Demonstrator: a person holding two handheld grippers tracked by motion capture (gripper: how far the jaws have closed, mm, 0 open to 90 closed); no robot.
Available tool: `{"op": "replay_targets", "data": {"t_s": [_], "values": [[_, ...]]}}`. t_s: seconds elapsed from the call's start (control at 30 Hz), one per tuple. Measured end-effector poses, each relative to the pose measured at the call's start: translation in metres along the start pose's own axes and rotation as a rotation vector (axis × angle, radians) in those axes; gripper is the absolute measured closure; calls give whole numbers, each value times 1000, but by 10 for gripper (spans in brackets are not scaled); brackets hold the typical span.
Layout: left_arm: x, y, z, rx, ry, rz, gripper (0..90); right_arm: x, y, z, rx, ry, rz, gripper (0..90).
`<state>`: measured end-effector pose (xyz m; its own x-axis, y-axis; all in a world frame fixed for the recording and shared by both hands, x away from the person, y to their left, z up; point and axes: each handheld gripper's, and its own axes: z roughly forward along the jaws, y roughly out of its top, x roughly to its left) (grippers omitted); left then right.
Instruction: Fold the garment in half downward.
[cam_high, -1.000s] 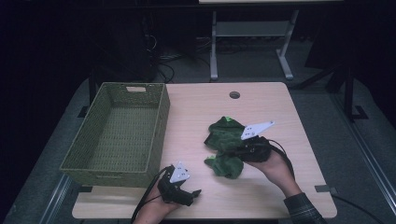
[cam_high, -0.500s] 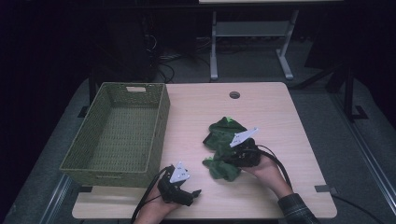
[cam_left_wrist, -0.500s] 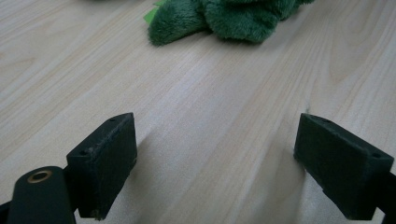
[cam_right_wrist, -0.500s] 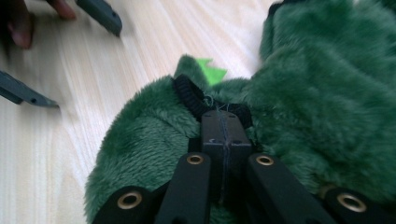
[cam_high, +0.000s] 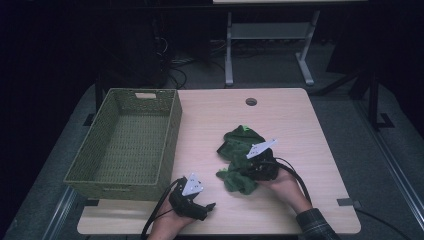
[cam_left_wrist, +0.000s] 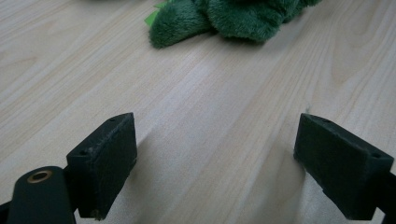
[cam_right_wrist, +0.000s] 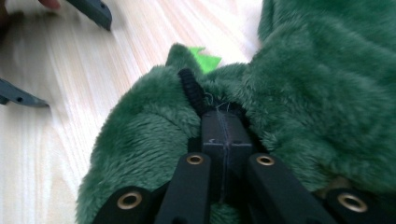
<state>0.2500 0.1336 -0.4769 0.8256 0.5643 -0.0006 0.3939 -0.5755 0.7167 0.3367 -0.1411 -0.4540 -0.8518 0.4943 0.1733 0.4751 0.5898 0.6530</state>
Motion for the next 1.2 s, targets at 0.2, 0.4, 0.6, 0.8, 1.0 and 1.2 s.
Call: {"op": "replay_targets", "data": {"t_s": [0.2,0.4,0.6,0.8,1.0,1.2], "values": [[1,1,0,4,-4,5,125,-1,1,-21,-73,-25,21,744],[-1,7,2,40,8,-9,131,-3,1,-38,-124,-44,25,701],[-2,18,5,45,-40,1,138,-8,0,-49,-145,-71,37,661],[4,32,5,33,-51,3,141,-16,-1,-59,-183,-84,48,637],[18,52,2,-13,-38,0,157,-23,2,-67,-185,-115,55,617],[34,77,7,-27,-52,14,224,-37,5,-78,-197,-160,63,598]]}}
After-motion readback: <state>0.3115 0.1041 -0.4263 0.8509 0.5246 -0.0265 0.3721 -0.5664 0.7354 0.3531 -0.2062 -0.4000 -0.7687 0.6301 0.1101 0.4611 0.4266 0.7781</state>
